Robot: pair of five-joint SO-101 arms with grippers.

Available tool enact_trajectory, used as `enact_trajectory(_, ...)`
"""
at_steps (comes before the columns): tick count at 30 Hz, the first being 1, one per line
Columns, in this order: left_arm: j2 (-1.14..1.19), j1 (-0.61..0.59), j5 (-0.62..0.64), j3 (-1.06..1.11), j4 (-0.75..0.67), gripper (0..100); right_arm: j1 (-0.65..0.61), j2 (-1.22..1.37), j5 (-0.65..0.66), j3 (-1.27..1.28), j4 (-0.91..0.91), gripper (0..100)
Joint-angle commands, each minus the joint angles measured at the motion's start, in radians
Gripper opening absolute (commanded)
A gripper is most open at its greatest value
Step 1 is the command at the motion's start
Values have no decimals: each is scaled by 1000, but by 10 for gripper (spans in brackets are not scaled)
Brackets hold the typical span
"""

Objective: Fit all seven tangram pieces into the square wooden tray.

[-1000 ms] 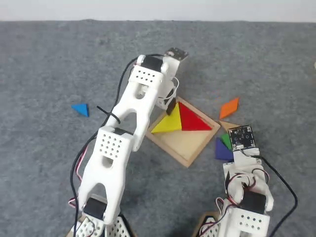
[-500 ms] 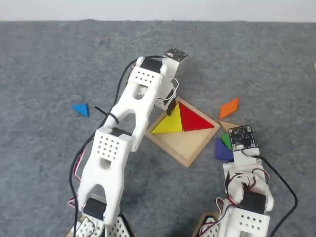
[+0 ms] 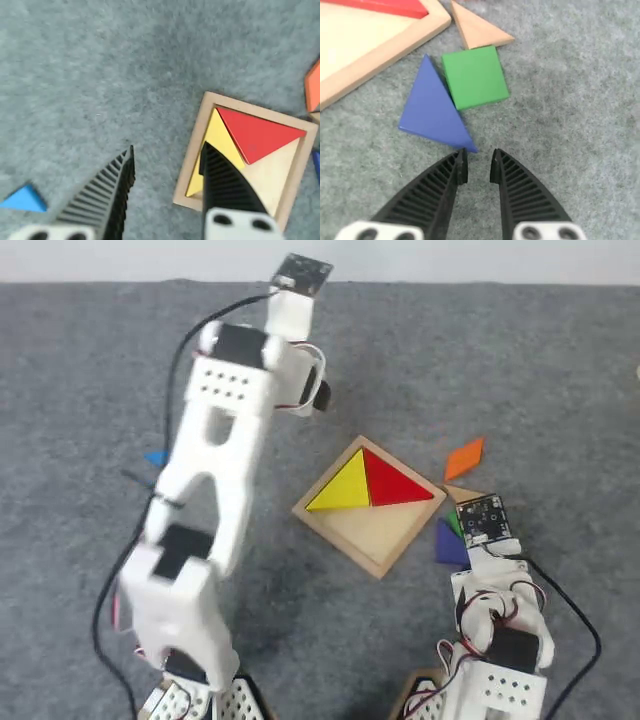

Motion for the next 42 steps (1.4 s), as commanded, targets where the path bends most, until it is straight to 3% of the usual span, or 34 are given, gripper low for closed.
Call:
enact_trajectory(1,-278,-66,5,378,-221,212,-5,-13,51,-77,-1,95)
enact_trajectory(5,-433,-192,-103,837,-554,214,-1,-12,28,-170,61,95)
enact_trajectory(7,-459,-247,-144,963,-618,214,1,-10,-34,-192,50,95)
enact_trajectory(11,-465,-338,-206,1046,-623,214,-7,70,-60,-221,22,95)
enact_trajectory(17,-468,-325,-209,1086,-700,214,-105,325,-95,-327,-51,95)
enact_trajectory(26,-459,-160,-203,1084,-678,214,-348,858,-247,-436,-257,91)
enact_trajectory(32,-457,-74,-203,1109,-680,214,-377,1171,-250,-457,-374,91)
enact_trajectory(37,-457,-69,-209,1112,-678,214,-355,1307,-273,-535,-378,91)
enact_trajectory(42,-454,-66,-219,1130,-683,214,-456,1316,-279,-562,-390,91)
